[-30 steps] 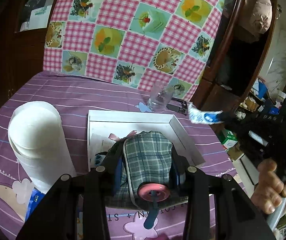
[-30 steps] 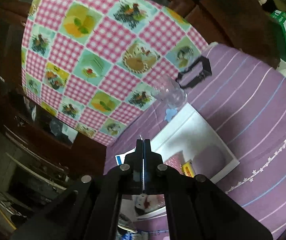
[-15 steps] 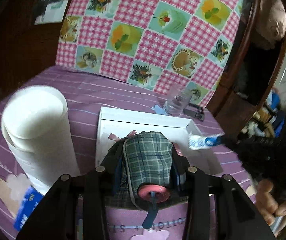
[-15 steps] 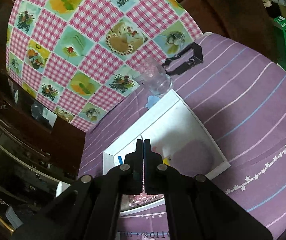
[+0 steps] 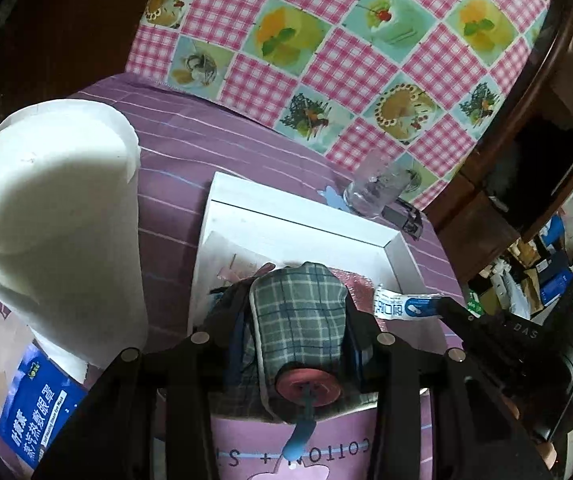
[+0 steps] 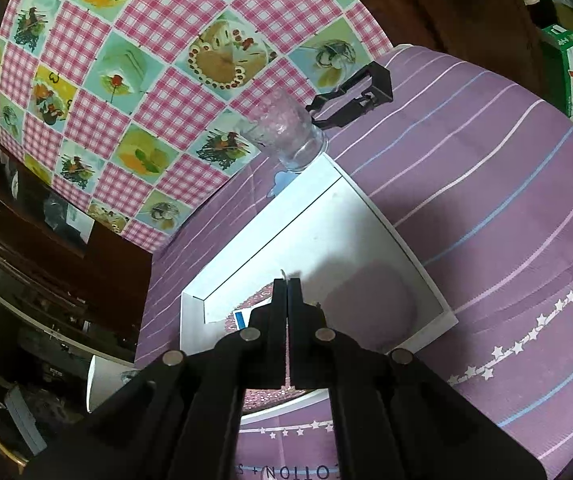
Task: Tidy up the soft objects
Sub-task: 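Lower the tube into the box while the left gripper carries the pouch over it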
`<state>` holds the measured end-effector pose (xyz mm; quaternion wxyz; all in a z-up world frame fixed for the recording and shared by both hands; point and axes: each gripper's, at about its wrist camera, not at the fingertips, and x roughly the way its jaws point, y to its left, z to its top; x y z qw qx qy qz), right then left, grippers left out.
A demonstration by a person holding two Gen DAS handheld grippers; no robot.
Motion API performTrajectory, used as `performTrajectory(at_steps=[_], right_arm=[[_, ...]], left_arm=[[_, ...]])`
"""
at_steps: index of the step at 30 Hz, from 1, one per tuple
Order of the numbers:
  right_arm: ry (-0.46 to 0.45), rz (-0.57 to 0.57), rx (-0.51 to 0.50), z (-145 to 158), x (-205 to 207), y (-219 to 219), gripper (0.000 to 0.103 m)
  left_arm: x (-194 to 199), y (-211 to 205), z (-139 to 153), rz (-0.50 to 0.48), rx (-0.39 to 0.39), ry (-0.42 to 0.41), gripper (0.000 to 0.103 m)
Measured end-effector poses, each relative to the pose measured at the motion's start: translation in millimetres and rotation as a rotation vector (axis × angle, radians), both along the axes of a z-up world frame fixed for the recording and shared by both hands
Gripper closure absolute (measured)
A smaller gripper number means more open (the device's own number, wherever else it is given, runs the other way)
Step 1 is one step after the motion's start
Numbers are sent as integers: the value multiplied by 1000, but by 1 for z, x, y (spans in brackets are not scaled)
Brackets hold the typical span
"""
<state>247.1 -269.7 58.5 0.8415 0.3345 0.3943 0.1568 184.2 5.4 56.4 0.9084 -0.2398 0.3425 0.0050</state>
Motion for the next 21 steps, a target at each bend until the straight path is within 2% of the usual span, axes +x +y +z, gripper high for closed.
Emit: performTrajectory(at_steps=[4, 10, 12, 13, 14, 16, 21], right_arm=[[17, -1, -29, -5, 2, 3, 102], [52, -4, -55, -16, 6, 5, 102], [60, -3, -57, -18, 7, 4, 101], [62, -4, -57, -18, 7, 3, 101], [63, -5, -56, -19, 8, 3, 102], [61, -4, -47, -19, 8, 1, 102], [44, 3, -36, -16, 7, -1, 102]], left_arm=[[9, -7, -7, -25, 24, 81, 61], [13, -18, -9, -33, 97, 126, 58], [12, -17, -9, -41, 79, 118, 53], [11, -14, -9, -54, 56, 105, 46], [11, -12, -9, -70, 32, 92, 34], [10, -11, -9, -121, -6, 69, 20], [6, -11, -3, -132, 1, 35, 20]])
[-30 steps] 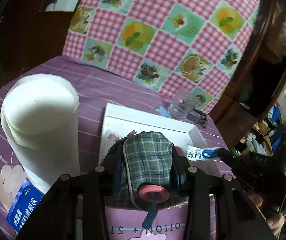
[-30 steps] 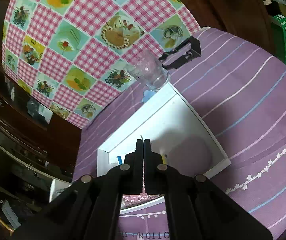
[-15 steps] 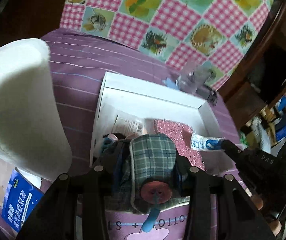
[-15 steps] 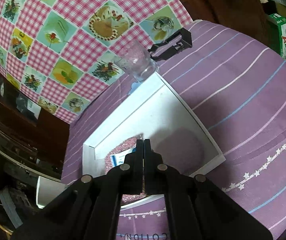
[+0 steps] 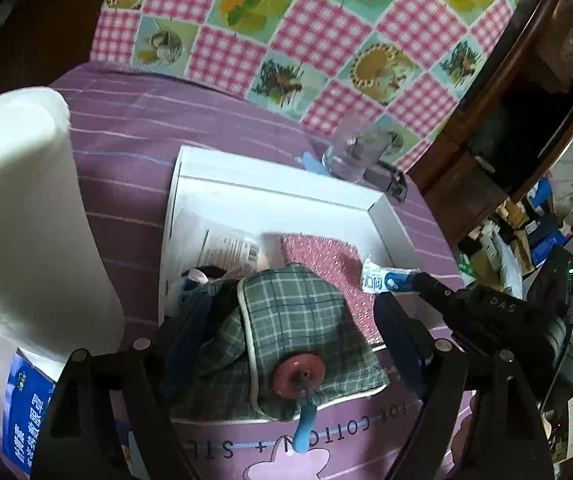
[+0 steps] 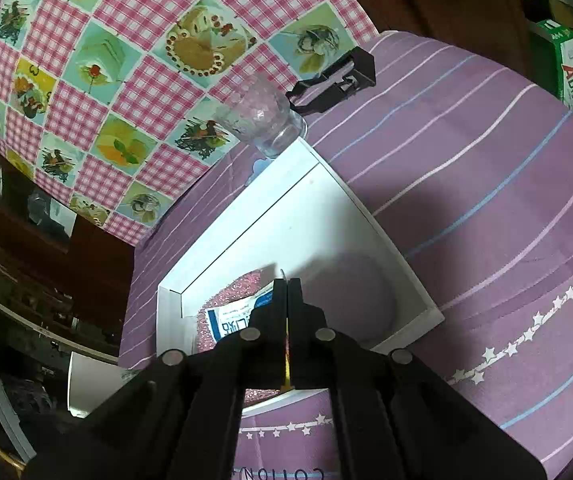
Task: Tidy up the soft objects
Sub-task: 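Lower the tube into the box while the left gripper carries the pouch over it, then lower the plaid pouch into the box and open the left gripper while the right gripper releases the tube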
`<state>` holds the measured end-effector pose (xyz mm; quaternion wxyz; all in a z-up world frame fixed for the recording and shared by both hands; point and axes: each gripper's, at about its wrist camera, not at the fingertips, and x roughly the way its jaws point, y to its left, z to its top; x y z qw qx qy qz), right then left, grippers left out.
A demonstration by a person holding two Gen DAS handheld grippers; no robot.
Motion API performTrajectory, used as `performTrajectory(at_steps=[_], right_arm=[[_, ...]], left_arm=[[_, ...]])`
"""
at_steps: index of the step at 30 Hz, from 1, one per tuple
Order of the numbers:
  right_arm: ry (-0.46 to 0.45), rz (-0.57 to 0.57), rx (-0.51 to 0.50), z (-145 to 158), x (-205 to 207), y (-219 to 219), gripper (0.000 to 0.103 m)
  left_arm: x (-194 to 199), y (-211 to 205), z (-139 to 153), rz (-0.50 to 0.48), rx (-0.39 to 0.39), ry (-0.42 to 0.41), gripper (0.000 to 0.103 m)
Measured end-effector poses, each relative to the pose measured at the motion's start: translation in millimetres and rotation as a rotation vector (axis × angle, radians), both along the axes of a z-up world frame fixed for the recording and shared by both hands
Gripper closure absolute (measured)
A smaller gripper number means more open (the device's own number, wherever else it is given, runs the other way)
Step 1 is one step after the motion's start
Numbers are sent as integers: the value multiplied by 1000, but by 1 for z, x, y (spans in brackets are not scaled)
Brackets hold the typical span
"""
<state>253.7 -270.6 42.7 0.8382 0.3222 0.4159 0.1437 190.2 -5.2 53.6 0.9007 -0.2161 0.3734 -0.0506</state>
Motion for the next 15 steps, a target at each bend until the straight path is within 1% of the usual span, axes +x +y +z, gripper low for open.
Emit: performTrajectory(at_steps=[5, 10, 12, 13, 14, 15], right_arm=[[-20, 2, -31, 6, -2, 2, 102], [-34, 0, -27, 11, -5, -3, 102], [-35, -3, -38, 12, -6, -3, 102], [-35, -2, -39, 13, -6, -3, 102], [-34, -2, -36, 13, -6, -3, 102], [-33, -1, -34, 13, -6, -4, 102]], left_arm=[[-10, 7, 14, 20, -10, -77, 20], [-23, 14, 32, 58, -7, -149, 20], [-26, 15, 39, 68, 10, -158, 20], [-27, 15, 41, 58, 23, -153, 22], [-27, 12, 43, 38, 45, -140, 29], [-27, 9, 45, 17, 64, -129, 39]])
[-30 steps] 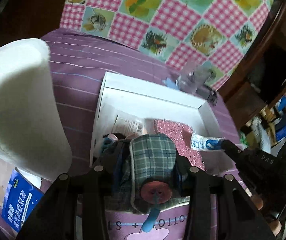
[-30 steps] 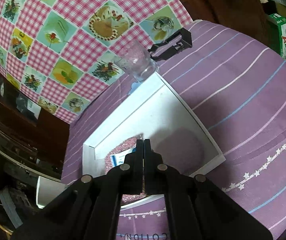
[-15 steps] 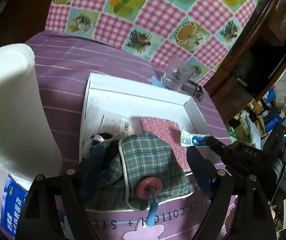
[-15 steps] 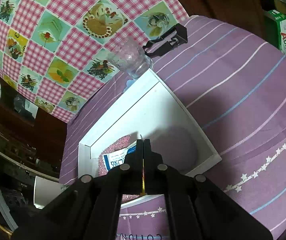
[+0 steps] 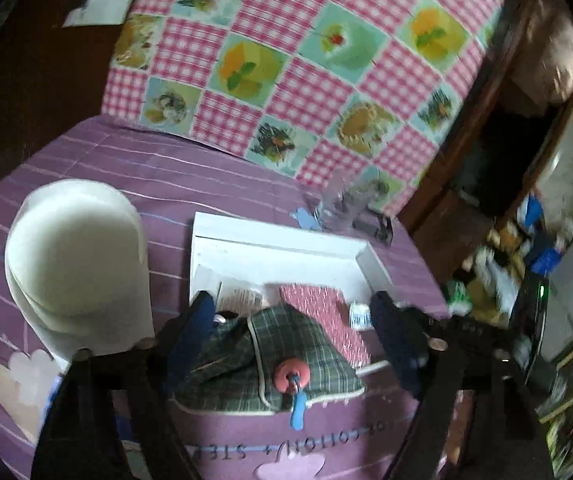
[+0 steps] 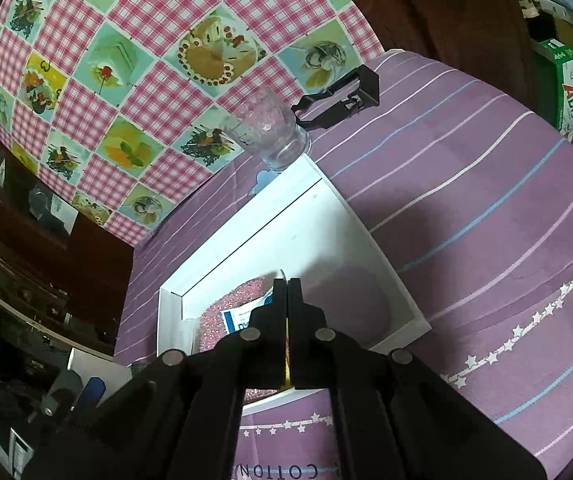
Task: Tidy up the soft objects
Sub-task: 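Lower the plaid pouch into the box and open the left gripper while the right gripper releases the tube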
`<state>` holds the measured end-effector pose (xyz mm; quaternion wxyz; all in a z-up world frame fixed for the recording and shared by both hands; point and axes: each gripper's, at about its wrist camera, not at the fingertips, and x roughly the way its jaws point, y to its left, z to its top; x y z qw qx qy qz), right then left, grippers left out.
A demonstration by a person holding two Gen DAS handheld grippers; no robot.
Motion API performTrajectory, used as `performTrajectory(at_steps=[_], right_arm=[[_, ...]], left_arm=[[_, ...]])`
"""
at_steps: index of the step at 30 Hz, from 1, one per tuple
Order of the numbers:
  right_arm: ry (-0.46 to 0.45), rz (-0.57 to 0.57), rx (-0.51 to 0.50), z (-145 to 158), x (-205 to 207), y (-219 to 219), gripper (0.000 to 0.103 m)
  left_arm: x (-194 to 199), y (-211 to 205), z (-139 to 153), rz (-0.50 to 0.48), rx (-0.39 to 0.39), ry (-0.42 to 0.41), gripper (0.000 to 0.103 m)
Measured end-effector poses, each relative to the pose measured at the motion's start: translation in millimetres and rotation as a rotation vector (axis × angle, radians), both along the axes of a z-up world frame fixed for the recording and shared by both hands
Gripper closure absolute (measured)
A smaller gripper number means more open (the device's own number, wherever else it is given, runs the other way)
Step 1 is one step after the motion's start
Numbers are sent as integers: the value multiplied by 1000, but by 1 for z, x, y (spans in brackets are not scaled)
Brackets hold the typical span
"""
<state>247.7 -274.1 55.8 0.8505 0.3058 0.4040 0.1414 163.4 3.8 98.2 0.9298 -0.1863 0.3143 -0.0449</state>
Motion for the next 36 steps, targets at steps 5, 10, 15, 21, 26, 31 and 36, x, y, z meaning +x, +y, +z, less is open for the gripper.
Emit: performTrajectory(at_steps=[5, 10, 15, 21, 26, 31, 36], right_arm=[[2, -9, 9, -1, -2, -4, 102], [11, -12, 38, -3, -2, -10, 102], [17, -10, 59, -5, -1, -12, 102], [27, -4, 36, -9, 1, -6, 102], [73, -20, 15, -16, 5, -6, 101], [115, -6, -50, -11, 8, -7, 93], [113, -24, -158, 6, 0, -9, 51]], left_arm=[[7, -25, -6, -146, 105, 151, 88], [11, -55, -29, -216, 321, 239, 88], [21, -51, -45, -120, 371, 255, 88], [38, -13, -63, 25, 178, 317, 88], [29, -1, -52, -10, 83, 258, 60], [8, -19, -19, -70, 123, 90, 26], [-3, -30, 4, -62, 159, 26, 24]])
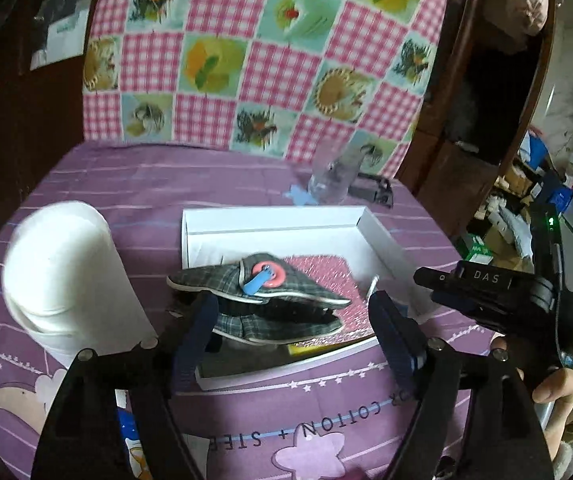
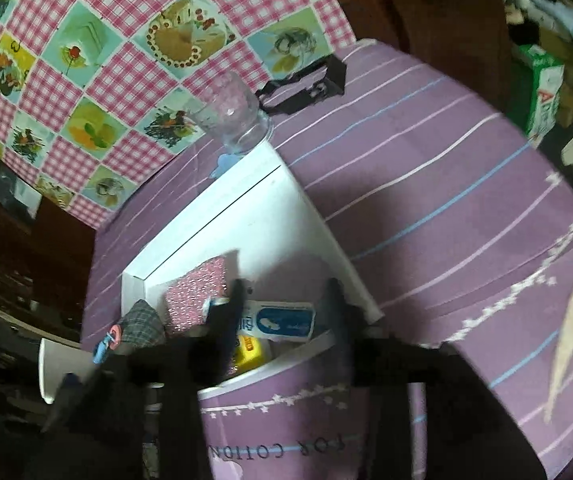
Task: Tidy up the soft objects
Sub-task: 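Lower the plaid pouch into the box and open the left gripper while the right gripper releases the tube, then lift both grippers out of the white box and pull them back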
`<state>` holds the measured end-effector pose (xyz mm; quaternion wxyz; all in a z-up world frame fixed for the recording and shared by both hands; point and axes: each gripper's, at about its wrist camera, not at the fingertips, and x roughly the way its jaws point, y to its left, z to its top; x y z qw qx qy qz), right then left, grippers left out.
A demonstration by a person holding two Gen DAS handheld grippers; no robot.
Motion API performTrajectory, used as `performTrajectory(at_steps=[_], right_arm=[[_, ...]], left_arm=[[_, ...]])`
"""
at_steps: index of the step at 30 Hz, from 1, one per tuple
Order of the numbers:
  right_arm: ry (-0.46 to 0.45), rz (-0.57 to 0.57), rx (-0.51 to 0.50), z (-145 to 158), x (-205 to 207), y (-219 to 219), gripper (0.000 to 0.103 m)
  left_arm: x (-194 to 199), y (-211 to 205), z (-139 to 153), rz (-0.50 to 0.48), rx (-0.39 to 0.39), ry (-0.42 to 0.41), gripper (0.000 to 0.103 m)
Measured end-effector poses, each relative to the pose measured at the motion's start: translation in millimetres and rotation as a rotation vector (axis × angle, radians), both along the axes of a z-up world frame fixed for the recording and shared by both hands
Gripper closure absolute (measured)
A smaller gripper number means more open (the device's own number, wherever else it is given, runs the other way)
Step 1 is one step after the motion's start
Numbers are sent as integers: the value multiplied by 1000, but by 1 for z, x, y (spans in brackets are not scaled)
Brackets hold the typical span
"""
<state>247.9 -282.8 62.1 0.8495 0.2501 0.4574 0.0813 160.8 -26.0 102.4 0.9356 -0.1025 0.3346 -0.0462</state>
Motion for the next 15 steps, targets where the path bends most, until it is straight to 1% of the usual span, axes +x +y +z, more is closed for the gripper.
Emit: performTrajectory(at_steps=[3, 7, 9, 11, 15], right_arm=[[-27, -14, -41, 14, -6, -5, 50], [-93, -46, -94, 35, -16, -12, 50], [-128, -51, -127, 42, -20, -12, 50], [-170, -49, -146, 47, -23, -9, 50], [-237, -32, -103, 52, -28, -2, 50]], left_arm=[[-7, 2, 8, -6, -26, -24, 24], [-11, 4, 15, 2, -59, -49, 24], [-14, 4, 18, 15, -52, -62, 24], [-18, 1, 22, 28, -30, -78, 24], [-32, -5, 27, 55, -6, -95, 24]])
